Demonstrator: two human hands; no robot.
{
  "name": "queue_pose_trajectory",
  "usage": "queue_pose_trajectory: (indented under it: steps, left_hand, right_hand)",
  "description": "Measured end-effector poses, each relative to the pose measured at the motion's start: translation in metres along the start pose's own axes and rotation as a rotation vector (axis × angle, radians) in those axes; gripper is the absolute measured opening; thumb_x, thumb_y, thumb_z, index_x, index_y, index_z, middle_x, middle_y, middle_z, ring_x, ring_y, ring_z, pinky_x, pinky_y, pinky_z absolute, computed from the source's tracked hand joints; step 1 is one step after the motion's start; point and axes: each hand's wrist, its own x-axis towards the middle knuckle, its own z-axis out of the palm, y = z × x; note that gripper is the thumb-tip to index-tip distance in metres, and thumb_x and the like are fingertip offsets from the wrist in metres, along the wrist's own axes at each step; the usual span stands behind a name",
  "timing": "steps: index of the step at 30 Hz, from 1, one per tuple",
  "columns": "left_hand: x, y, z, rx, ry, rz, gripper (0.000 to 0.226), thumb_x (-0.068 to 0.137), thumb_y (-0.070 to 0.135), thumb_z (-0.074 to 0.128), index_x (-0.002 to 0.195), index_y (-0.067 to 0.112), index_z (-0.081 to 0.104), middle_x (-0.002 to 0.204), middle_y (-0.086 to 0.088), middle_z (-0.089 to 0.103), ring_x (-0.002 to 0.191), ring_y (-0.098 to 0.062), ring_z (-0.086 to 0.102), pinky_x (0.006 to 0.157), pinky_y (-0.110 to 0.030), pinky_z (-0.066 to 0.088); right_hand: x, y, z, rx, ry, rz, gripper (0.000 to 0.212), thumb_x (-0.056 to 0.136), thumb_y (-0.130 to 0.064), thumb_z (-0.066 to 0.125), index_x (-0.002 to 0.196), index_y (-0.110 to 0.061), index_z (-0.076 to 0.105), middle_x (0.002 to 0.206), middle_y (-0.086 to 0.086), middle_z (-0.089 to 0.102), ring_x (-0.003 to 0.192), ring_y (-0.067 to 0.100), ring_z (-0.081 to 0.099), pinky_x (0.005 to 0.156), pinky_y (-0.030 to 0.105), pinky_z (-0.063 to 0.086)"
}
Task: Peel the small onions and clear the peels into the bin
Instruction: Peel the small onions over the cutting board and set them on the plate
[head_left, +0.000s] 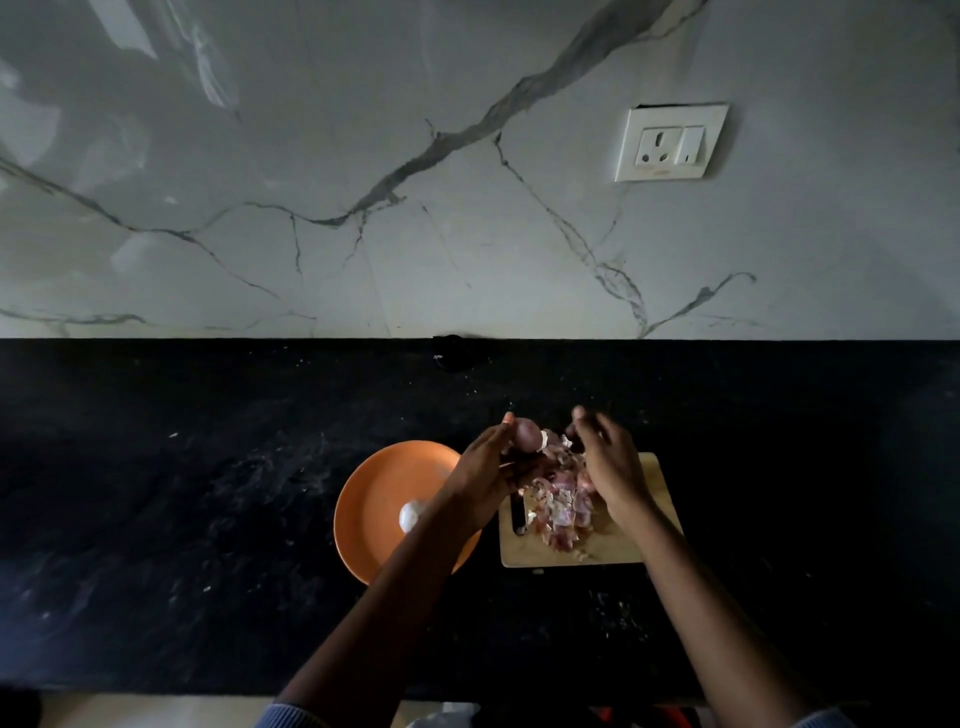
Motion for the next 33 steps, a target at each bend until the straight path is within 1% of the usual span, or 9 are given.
queue_pose_trajectory:
  steps: [4, 6, 9, 14, 16, 19, 24, 28, 33]
  left_hand:
    - [0.002, 0.0, 0.003, 0.147, -0.024, -0.025, 0.046, 0.103, 0.049, 0.042, 0.114, 0.011, 0.065, 0.104, -0.014, 0.069, 0.089, -0.021, 0.07, 0.077, -0.031, 0.056]
    - [0.004, -0.001, 0.005, 0.209, -0.046, -0.04, 0.051, 0.103, 0.053, 0.037, 0.113, 0.012, 0.067, 0.104, -0.012, 0.072, 0.092, -0.024, 0.07, 0.081, -0.033, 0.053]
    - [0.008, -0.001, 0.005, 0.223, -0.052, -0.035, 0.053, 0.106, 0.05, 0.033, 0.118, 0.008, 0.064, 0.104, -0.012, 0.073, 0.092, -0.023, 0.072, 0.085, -0.036, 0.052]
    - [0.009, -0.001, 0.003, 0.232, -0.034, 0.02, 0.031, 0.104, 0.037, 0.047, 0.113, 0.01, 0.06, 0.094, -0.007, 0.072, 0.076, -0.016, 0.07, 0.077, -0.033, 0.05]
    - [0.007, -0.003, 0.002, 0.18, -0.056, 0.061, 0.024, 0.103, 0.027, 0.051, 0.117, 0.008, 0.056, 0.097, -0.011, 0.069, 0.076, -0.016, 0.07, 0.069, -0.028, 0.054]
    - [0.006, -0.007, 0.001, 0.158, -0.065, 0.106, 0.023, 0.102, 0.018, 0.052, 0.121, 0.006, 0.056, 0.098, -0.009, 0.069, 0.076, -0.014, 0.07, 0.064, -0.024, 0.055]
    - [-0.001, -0.004, -0.013, 0.18, -0.039, 0.123, 0.019, 0.101, 0.022, 0.055, 0.113, 0.007, 0.057, 0.1, -0.012, 0.069, 0.083, -0.018, 0.068, 0.074, -0.03, 0.054]
    - [-0.016, 0.001, -0.055, 0.326, 0.126, 0.154, 0.024, 0.103, 0.024, 0.052, 0.117, 0.005, 0.057, 0.102, -0.011, 0.068, 0.088, -0.02, 0.067, 0.076, -0.03, 0.052]
    - [-0.04, -0.001, -0.137, 0.447, 0.506, 0.182, 0.011, 0.1, 0.022, 0.058, 0.102, 0.012, 0.061, 0.092, -0.012, 0.068, 0.071, -0.016, 0.064, 0.061, -0.026, 0.048]
  right_hand:
    - [0.001, 0.007, -0.003, -0.073, -0.274, -0.111, 0.046, 0.091, -0.059, 0.06, 0.129, -0.032, 0.058, 0.118, -0.005, 0.067, 0.105, 0.013, 0.068, 0.083, 0.033, 0.059]
    - [-0.001, 0.006, -0.003, -0.112, -0.301, -0.149, 0.052, 0.087, -0.062, 0.062, 0.132, -0.036, 0.057, 0.123, -0.008, 0.066, 0.109, 0.012, 0.066, 0.088, 0.038, 0.059]
    - [-0.002, -0.001, -0.008, -0.07, -0.217, -0.107, 0.053, 0.093, -0.055, 0.057, 0.137, -0.025, 0.055, 0.124, -0.01, 0.062, 0.113, 0.011, 0.061, 0.089, 0.027, 0.052]
    - [-0.002, -0.004, -0.017, 0.034, -0.215, -0.085, 0.03, 0.101, -0.042, 0.052, 0.128, -0.032, 0.06, 0.116, -0.018, 0.061, 0.106, -0.001, 0.059, 0.085, 0.028, 0.054]
    - [-0.002, -0.002, -0.017, 0.008, -0.238, -0.127, 0.033, 0.103, -0.037, 0.049, 0.134, -0.033, 0.058, 0.125, -0.019, 0.058, 0.109, -0.006, 0.055, 0.087, 0.021, 0.05]
    - [0.0, 0.0, -0.013, -0.006, -0.277, -0.137, 0.036, 0.104, -0.039, 0.048, 0.139, -0.036, 0.055, 0.139, -0.009, 0.056, 0.121, 0.005, 0.056, 0.082, 0.015, 0.049]
    - [-0.003, -0.003, 0.006, -0.154, -0.304, -0.151, 0.053, 0.088, -0.051, 0.069, 0.135, -0.035, 0.053, 0.126, -0.012, 0.06, 0.111, 0.008, 0.061, 0.083, 0.02, 0.052]
    - [-0.006, -0.009, 0.049, -0.212, -0.336, -0.245, 0.035, 0.086, -0.04, 0.076, 0.117, -0.032, 0.061, 0.102, -0.019, 0.064, 0.093, -0.007, 0.06, 0.073, 0.005, 0.043]
    - [-0.005, 0.001, 0.125, -0.392, -0.502, -0.348, 0.034, 0.084, -0.028, 0.074, 0.116, -0.027, 0.065, 0.111, 0.0, 0.068, 0.1, 0.017, 0.065, 0.084, 0.033, 0.053]
